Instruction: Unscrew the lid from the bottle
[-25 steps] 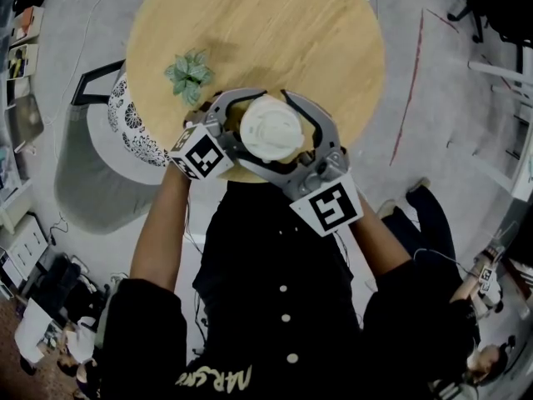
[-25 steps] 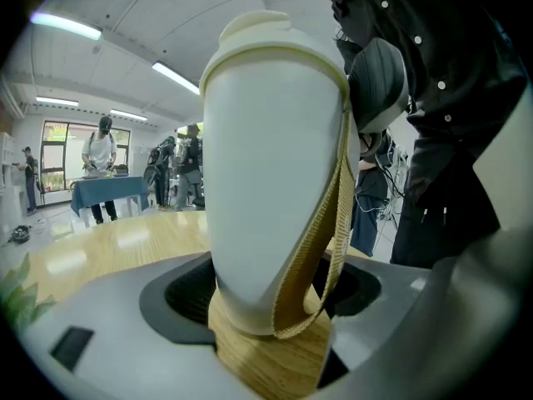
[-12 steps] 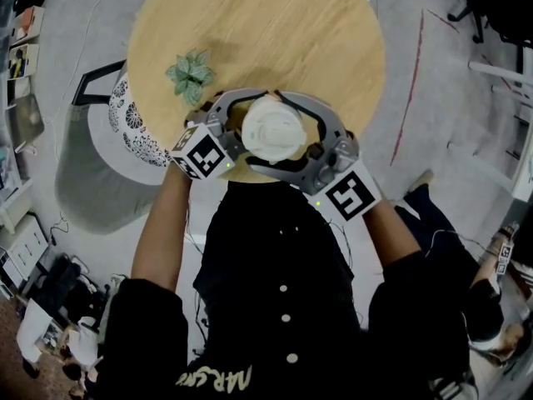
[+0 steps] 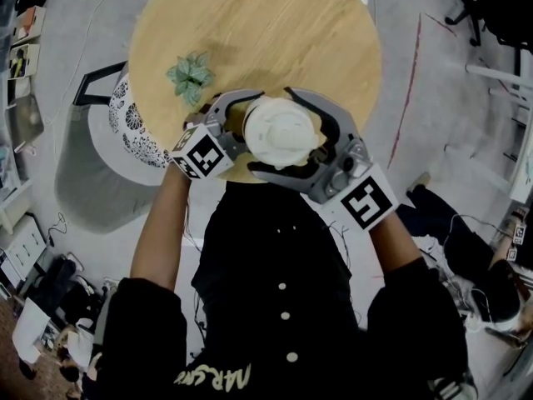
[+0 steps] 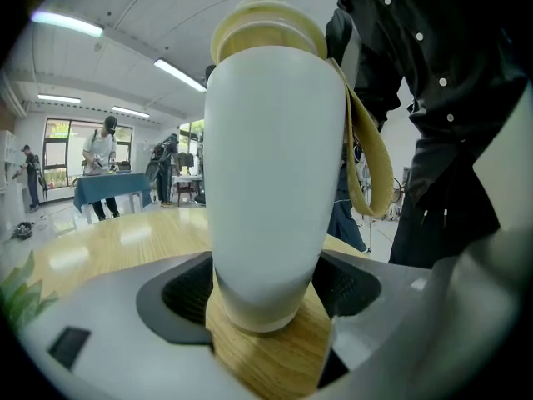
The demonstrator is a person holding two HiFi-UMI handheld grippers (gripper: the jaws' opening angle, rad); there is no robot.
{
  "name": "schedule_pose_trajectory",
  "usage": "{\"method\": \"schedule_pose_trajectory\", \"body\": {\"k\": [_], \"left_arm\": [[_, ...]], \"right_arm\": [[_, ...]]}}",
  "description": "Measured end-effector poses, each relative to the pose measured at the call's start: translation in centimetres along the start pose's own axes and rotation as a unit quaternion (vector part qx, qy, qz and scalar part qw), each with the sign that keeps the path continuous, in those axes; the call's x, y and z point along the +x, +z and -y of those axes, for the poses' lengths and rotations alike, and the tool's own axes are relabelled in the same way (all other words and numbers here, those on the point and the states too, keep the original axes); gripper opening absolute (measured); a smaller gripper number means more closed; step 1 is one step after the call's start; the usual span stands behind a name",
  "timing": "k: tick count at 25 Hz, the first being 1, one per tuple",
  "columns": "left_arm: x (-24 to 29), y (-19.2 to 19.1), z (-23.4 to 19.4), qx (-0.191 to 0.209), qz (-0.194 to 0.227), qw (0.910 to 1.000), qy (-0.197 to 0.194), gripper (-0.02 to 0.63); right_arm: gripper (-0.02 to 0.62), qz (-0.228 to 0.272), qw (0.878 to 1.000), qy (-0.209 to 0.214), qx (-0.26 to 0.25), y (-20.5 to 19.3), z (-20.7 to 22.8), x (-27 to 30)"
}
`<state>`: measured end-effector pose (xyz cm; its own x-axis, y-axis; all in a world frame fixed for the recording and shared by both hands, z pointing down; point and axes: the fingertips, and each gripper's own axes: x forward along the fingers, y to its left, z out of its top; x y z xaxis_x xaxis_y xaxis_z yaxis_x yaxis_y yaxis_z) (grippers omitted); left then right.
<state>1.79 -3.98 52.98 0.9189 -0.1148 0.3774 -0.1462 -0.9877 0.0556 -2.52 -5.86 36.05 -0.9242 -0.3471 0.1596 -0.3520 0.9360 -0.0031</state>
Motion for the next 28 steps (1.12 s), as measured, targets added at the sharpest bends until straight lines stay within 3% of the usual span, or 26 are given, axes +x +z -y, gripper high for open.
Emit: {"method": "schedule_pose_trajectory", "body": {"k": [8,12,18,22,26,28], "left_arm": [[-2.7,1.2,0.0,-0.012,-0.019,0.9988,0.044,0.362],[-5.4,2.6,-0.2,-0.023,-0.019,0.9957,0.087,0.36],[-9.3,6.1,1.2,-0.021,-0.001,0.9906,0.135,0.355],[-13.5,10.1,0.8,-0.041,0.041,0.9735,0.221,0.23],[-18.1,13.8,0.4,-0.075,0.059,0.946,0.31,0.016],[-20.2,15.6,0.0,-0.087,0.061,0.9303,0.351,0.005]], "right_arm": [[0.477,0.02,0.999,-0.028,0.036,4.8,0.9,-2.9],[0.477,0.038,0.997,-0.041,0.051,7.9,1.3,-4.2],[0.477,0.02,0.996,-0.073,0.037,10.3,1.4,-6.1],[0.477,0.02,0.992,-0.117,0.038,11.2,2.0,-7.9],[0.477,0.033,0.985,-0.17,0.023,12.8,3.0,-9.9],[0.477,0.034,0.98,-0.197,0.018,13.4,3.4,-10.8]]}}
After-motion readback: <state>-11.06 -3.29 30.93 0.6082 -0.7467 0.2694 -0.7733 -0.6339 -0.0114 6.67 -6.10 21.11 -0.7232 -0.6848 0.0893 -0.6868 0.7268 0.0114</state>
